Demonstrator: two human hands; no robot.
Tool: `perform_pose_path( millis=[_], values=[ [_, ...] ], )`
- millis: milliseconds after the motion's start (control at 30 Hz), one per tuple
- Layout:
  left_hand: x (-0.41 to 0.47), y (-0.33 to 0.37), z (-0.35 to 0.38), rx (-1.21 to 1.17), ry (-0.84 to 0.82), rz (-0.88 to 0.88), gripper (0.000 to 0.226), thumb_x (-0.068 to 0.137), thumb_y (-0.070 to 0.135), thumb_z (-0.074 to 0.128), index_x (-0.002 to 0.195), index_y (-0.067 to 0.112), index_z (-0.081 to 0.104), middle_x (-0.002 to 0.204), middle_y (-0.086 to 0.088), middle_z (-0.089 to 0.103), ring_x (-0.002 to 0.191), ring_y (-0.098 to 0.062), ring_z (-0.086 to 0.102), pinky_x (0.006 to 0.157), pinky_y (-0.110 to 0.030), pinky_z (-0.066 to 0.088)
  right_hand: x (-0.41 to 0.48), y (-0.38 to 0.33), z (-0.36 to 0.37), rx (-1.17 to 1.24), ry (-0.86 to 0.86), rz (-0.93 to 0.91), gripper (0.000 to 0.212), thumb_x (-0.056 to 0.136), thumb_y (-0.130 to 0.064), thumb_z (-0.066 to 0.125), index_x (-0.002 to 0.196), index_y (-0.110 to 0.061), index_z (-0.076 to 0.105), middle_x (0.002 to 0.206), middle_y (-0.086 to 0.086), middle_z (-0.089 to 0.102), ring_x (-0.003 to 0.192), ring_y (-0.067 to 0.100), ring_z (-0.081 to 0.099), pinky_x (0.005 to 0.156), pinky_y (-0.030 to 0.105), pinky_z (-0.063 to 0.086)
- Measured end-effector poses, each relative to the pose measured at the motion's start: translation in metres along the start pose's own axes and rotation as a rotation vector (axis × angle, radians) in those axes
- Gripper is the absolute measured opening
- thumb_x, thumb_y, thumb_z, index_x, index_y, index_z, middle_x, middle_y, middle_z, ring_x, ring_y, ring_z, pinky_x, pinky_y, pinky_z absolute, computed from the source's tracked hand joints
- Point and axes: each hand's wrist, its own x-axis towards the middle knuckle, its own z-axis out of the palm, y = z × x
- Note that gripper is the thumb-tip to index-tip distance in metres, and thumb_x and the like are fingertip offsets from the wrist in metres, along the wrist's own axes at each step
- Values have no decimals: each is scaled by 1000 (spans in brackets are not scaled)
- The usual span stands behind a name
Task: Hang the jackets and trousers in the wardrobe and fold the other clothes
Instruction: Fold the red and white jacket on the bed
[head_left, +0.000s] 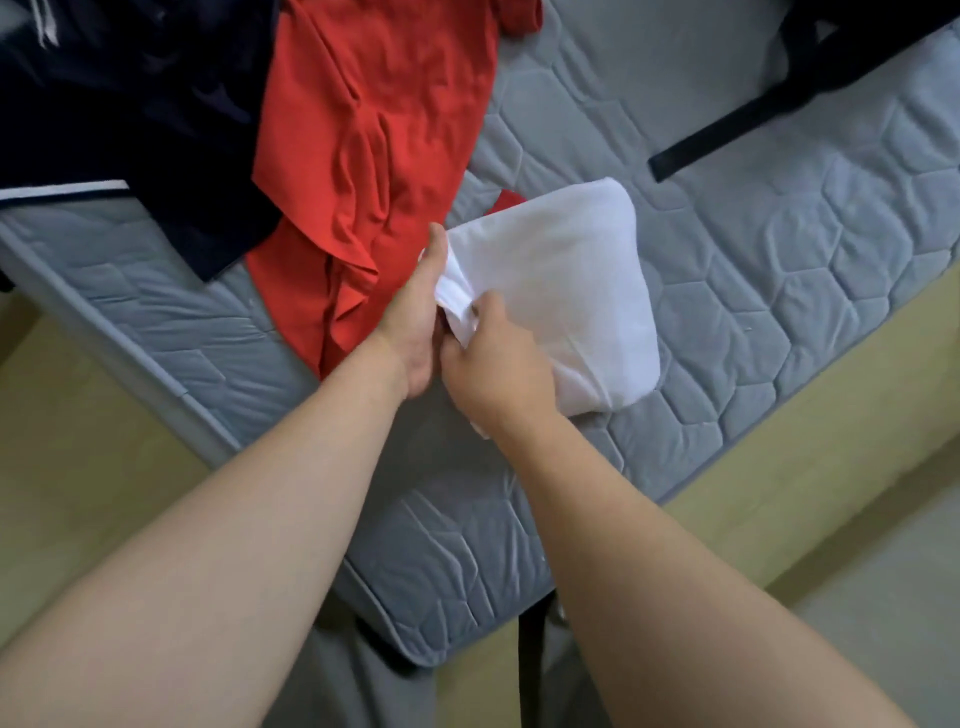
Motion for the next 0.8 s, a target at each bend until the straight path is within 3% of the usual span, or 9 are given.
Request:
perform_pose_path(
  millis=[67, 100, 200, 267, 333, 467, 567, 667, 800],
  values=[
    [3, -8, 3, 183, 87, 26, 30, 84, 40, 77, 95, 12, 76, 90, -9, 75, 78, -21, 72, 67, -28, 57, -3, 7, 3, 71, -189, 8, 45, 94, -29, 53, 135, -16, 43, 113, 16, 67, 104, 38, 63, 81, 41, 49],
    [5, -12, 5, 257, 181, 44, 21, 85, 23, 80, 100, 9, 73, 90, -9, 74, 72, -19, 71, 64, -27, 57, -4, 11, 0, 71, -204, -9, 43, 94, -25, 54, 135, -15, 49, 115, 15, 69, 106, 36, 63, 83, 36, 48],
    [11, -21, 7, 278, 288, 82, 30, 90, 3, 71, 120, 2, 66, 98, -10, 75, 76, -16, 75, 64, -29, 60, -9, 20, -24, 151, 121, -64, 27, 91, -17, 54, 113, -16, 70, 102, 4, 74, 98, 25, 66, 80, 30, 46],
    [11, -18, 8, 409, 343, 159, 34, 92, 10, 71, 125, 4, 65, 112, -11, 73, 98, -23, 73, 85, -37, 60, -6, 24, -44, 153, 465, -81, 29, 89, -19, 56, 116, -15, 66, 106, 2, 68, 100, 23, 61, 84, 28, 42],
    [11, -15, 9, 574, 408, 259, 36, 92, 20, 72, 125, 7, 66, 117, -8, 72, 106, -22, 69, 92, -36, 56, 5, 28, -59, -15, 657, -73, 40, 91, -29, 56, 129, -17, 59, 123, 6, 60, 112, 25, 53, 93, 34, 39],
    [12, -17, 9, 638, 487, 304, 39, 92, 28, 71, 126, 9, 65, 121, -7, 70, 111, -23, 66, 93, -32, 52, 41, 42, -63, -114, 516, 111, 57, 100, -50, 42, 153, -29, 32, 147, 5, 40, 133, 27, 40, 109, 50, 31],
    [25, -21, 11, 824, 678, 266, 54, 88, 44, 71, 129, 11, 56, 131, -13, 58, 122, -33, 55, 103, -40, 44, 60, 58, -51, -174, 459, 151, 60, 102, -55, 33, 156, -32, 21, 150, 6, 36, 135, 30, 38, 109, 53, 30],
    [38, -25, 17, 794, 866, 163, 76, 77, 62, 73, 126, 10, 50, 135, -13, 52, 125, -36, 52, 104, -43, 43, 74, 67, -40, -198, 499, 175, 62, 101, -58, 26, 157, -32, 18, 155, 8, 30, 138, 30, 33, 110, 52, 26],
    [53, -42, 23, 653, 883, 17, 98, 69, 82, 64, 133, 9, 51, 135, -10, 60, 118, -33, 61, 86, -32, 44, 91, 88, -35, -210, 462, 200, 67, 98, -61, 18, 158, -33, 8, 160, 9, 20, 144, 30, 23, 115, 50, 18]
  ],
)
